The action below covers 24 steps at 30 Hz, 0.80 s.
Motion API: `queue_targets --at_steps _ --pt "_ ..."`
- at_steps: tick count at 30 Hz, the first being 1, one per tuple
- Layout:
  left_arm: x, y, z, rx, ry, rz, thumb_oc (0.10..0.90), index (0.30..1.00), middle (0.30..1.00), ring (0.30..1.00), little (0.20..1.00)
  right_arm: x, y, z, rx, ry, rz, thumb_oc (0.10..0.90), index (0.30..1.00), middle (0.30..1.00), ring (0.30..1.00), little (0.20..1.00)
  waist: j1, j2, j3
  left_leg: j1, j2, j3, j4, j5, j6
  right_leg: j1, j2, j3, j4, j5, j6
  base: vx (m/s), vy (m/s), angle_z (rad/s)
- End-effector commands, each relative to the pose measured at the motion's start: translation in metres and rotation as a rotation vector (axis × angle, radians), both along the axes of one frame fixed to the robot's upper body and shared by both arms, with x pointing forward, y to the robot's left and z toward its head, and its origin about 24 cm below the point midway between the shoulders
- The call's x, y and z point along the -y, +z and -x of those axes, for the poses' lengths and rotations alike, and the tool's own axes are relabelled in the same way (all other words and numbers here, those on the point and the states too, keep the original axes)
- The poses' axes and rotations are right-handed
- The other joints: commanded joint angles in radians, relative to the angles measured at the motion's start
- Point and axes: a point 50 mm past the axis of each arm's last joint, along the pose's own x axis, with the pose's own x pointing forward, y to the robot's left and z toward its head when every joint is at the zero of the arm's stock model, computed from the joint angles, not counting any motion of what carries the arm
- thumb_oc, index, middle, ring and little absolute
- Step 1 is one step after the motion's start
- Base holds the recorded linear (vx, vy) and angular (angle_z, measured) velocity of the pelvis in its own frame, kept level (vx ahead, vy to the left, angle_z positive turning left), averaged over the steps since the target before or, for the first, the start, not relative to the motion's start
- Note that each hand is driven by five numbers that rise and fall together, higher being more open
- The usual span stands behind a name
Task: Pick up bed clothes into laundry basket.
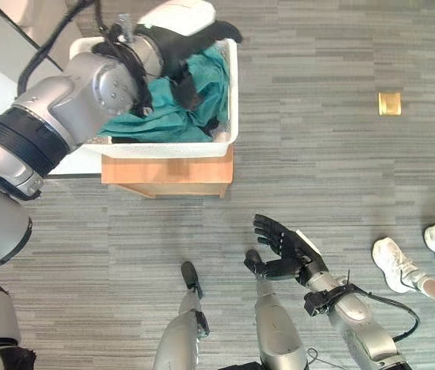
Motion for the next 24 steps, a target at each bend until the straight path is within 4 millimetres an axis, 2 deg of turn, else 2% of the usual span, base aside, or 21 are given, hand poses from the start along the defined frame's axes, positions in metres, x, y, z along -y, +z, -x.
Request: queue_targets --at_steps 1,3,4,5,6,7,9,10,11,12,13,14,15,17,18,19,20,21,22,23,24 --pt "0.007 0.068 0.032 0.260 -0.097 0.055 0.800 0.900 0.900 0.900 0.900 0.015 -0.002 0.021 0.020 -0.029 0.021 0.800 0.900 0.900 0.900 0.900 0.051 0.019 -0.162 0.030 -0.007 -0.053 0.000 -0.113 -0.039 0.006 -0.028 -0.046 0.009 -0.038 0.070 0.01 -0.054 0.26" --pt "0.013 0.066 0.044 0.278 -0.159 0.035 0.800 0.900 0.900 0.900 0.900 0.018 -0.003 0.023 0.013 -0.037 0.029 0.800 0.900 0.900 0.900 0.900 0.068 0.018 -0.173 0.035 -0.009 -0.071 0.000 -0.113 -0.038 0.020 -0.030 -0.063 0.008 -0.043 0.069 0.00 -0.067 0.43" --pt "0.017 0.068 0.064 0.339 -0.231 0.006 0.800 0.900 0.900 0.900 0.900 0.020 -0.005 0.024 0.007 -0.051 0.043 0.800 0.900 0.900 0.900 0.900 0.093 0.014 -0.189 0.042 -0.012 -0.092 0.000 -0.115 -0.036 0.036 -0.033 -0.082 0.009 -0.049 0.067 0.01 -0.062 0.24" --pt "0.016 0.067 0.064 0.339 -0.229 0.008 0.800 0.900 0.900 0.900 0.900 0.021 -0.005 0.024 0.007 -0.050 0.044 0.800 0.900 0.900 0.900 0.900 0.091 0.015 -0.189 0.043 -0.013 -0.093 0.000 -0.115 -0.036 0.038 -0.033 -0.084 0.009 -0.050 0.067 0.01 -0.067 0.17" --pt "0.021 0.070 0.089 0.456 -0.300 -0.047 0.800 0.900 0.900 0.900 0.900 0.022 -0.006 0.026 0.006 -0.048 0.066 0.800 0.900 0.900 0.900 0.900 0.111 0.010 -0.193 0.049 -0.015 -0.107 0.000 -0.117 -0.036 0.054 -0.037 -0.096 0.011 -0.056 0.065 0.01 -0.049 0.20" --pt "0.026 0.065 0.099 0.480 -0.355 -0.067 0.800 0.900 0.900 0.900 0.900 0.021 -0.006 0.026 0.009 -0.052 0.072 0.800 0.900 0.900 0.900 0.900 0.125 -0.001 -0.198 0.050 -0.016 -0.117 0.000 -0.118 -0.035 0.061 -0.037 -0.104 0.011 -0.057 0.063 0.01 -0.071 0.42" --pt "0.016 0.055 0.125 0.543 -0.443 -0.017 0.800 0.900 0.900 0.900 0.900 0.017 -0.006 0.027 0.023 -0.068 0.056 0.800 0.900 0.900 0.900 0.900 0.162 -0.042 -0.198 0.053 -0.018 -0.135 0.002 -0.123 -0.034 0.074 -0.039 -0.119 0.012 -0.064 0.057 -0.01 -0.052 0.31" --pt "0.002 0.037 0.133 0.475 -0.481 0.097 0.800 0.900 0.900 0.900 0.900 0.023 -0.006 0.030 0.018 -0.074 0.084 0.800 0.900 0.900 0.900 0.900 0.173 -0.036 -0.207 0.060 -0.020 -0.143 0.002 -0.123 -0.034 0.086 -0.043 -0.126 0.012 -0.067 0.055 -0.02 -0.045 0.25" --pt "-0.011 0.013 0.136 0.297 -0.534 0.263 0.800 0.900 0.900 0.900 0.900 0.027 -0.002 0.030 0.029 -0.090 0.102 0.800 0.900 0.900 0.900 0.900 0.201 -0.044 -0.215 0.062 -0.023 -0.155 0.007 -0.126 -0.033 0.101 -0.048 -0.144 0.014 -0.073 0.052 0.00 -0.033 0.28" --pt "-0.013 0.012 0.137 0.292 -0.531 0.271 0.800 0.900 0.900 0.900 0.900 0.028 -0.002 0.031 0.026 -0.086 0.111 0.800 0.900 0.900 0.900 0.900 0.194 -0.037 -0.217 0.064 -0.024 -0.156 0.006 -0.127 -0.033 0.103 -0.048 -0.145 0.014 -0.074 0.052 0.01 -0.043 0.47" --pt "-0.019 0.001 0.136 0.197 -0.538 0.346 0.800 0.900 0.900 0.900 0.900 0.030 0.001 0.030 0.035 -0.095 0.128 0.800 0.900 0.900 0.900 0.900 0.204 -0.039 -0.222 0.065 -0.027 -0.166 0.009 -0.126 -0.034 0.116 -0.054 -0.162 0.017 -0.080 0.051 0.05 -0.060 0.39" --pt "-0.043 -0.036 0.119 0.015 -0.461 0.586 0.800 0.900 0.900 0.900 0.900 0.033 0.003 0.029 0.050 -0.119 0.151 0.800 0.900 0.900 0.900 0.900 0.248 -0.049 -0.228 0.066 -0.034 -0.202 0.016 -0.123 -0.034 0.139 -0.067 -0.204 0.057 -0.109 0.044 0.05 -0.061 0.50" --pt "-0.045 -0.037 0.121 0.014 -0.457 0.592 0.800 0.900 0.900 0.900 0.900 0.033 0.003 0.029 0.048 -0.115 0.158 0.800 0.900 0.900 0.900 0.900 0.238 -0.045 -0.229 0.068 -0.036 -0.205 0.016 -0.124 -0.034 0.141 -0.068 -0.207 0.062 -0.114 0.044 0.06 -0.064 0.48" --pt "-0.056 -0.088 0.108 -0.222 -0.388 0.840 0.800 0.900 0.900 0.900 0.900 0.031 0.008 0.022 0.074 -0.121 0.184 0.800 0.900 0.900 0.900 0.900 0.277 -0.042 -0.229 0.071 -0.050 -0.266 0.033 -0.112 -0.030 0.156 -0.075 -0.266 0.161 -0.160 0.035 0.02 -0.039 0.70" --pt "-0.056 -0.088 0.108 -0.223 -0.387 0.841 0.800 0.900 0.900 0.900 0.900 0.032 0.008 0.022 0.073 -0.119 0.185 0.800 0.900 0.900 0.900 0.900 0.274 -0.042 -0.234 0.076 -0.050 -0.268 0.027 -0.119 -0.031 0.159 -0.075 -0.269 0.161 -0.170 0.035 0.07 -0.087 0.80" --pt "-0.051 -0.118 0.103 -0.373 -0.380 1.003 0.800 0.900 0.900 0.900 0.900 0.030 0.008 0.021 0.073 -0.131 0.178 0.800 0.900 0.900 0.900 0.900 0.294 -0.045 -0.234 0.089 -0.075 -0.339 0.031 -0.117 -0.029 0.176 -0.074 -0.303 0.230 -0.207 0.021 0.09 -0.127 0.99" --pt "-0.049 -0.137 0.101 -0.456 -0.366 1.094 0.800 0.900 0.900 0.900 0.900 0.030 0.007 0.021 0.074 -0.138 0.174 0.800 0.900 0.900 0.900 0.900 0.297 -0.040 -0.238 0.083 -0.089 -0.394 0.038 -0.102 -0.033 0.184 -0.064 -0.312 0.256 -0.223 0.016 0.06 -0.169 1.32" --pt "-0.047 -0.155 0.100 -0.527 -0.340 1.178 0.800 0.900 0.900 0.900 0.900 0.031 0.007 0.021 0.072 -0.152 0.175 0.800 0.900 0.900 0.900 0.900 0.296 -0.040 -0.242 0.079 -0.103 -0.450 0.045 -0.093 -0.037 0.191 -0.044 -0.283 0.274 -0.242 0.010 0.01 -0.144 2.01" --pt "-0.045 -0.170 0.100 -0.576 -0.307 1.221 0.800 0.900 0.900 0.900 0.900 0.030 0.006 0.019 0.074 -0.161 0.175 0.800 0.900 0.900 0.900 0.900 0.288 -0.039 -0.248 0.074 -0.121 -0.511 0.057 -0.082 -0.038 0.195 -0.008 -0.196 0.290 -0.262 -0.002 0.03 -0.115 2.45" --pt "-0.043 -0.178 0.100 -0.603 -0.288 1.224 0.800 0.900 0.900 0.900 0.900 0.029 0.007 0.016 0.083 -0.160 0.177 0.800 0.900 0.900 0.900 0.900 0.284 -0.037 -0.254 0.064 -0.134 -0.563 0.072 -0.071 -0.040 0.193 0.043 -0.078 0.316 -0.286 -0.015 0.05 -0.084 2.60" --pt "-0.036 -0.184 0.099 -0.628 -0.290 1.183 0.800 0.900 0.900 0.900 0.900 0.027 0.015 0.009 0.117 -0.136 0.183 0.800 0.900 0.900 0.900 0.900 0.296 -0.039 -0.261 0.033 -0.172 -0.651 0.109 -0.049 -0.045 0.216 0.151 0.166 0.348 -0.329 -0.053 0.03 -0.034 2.10"
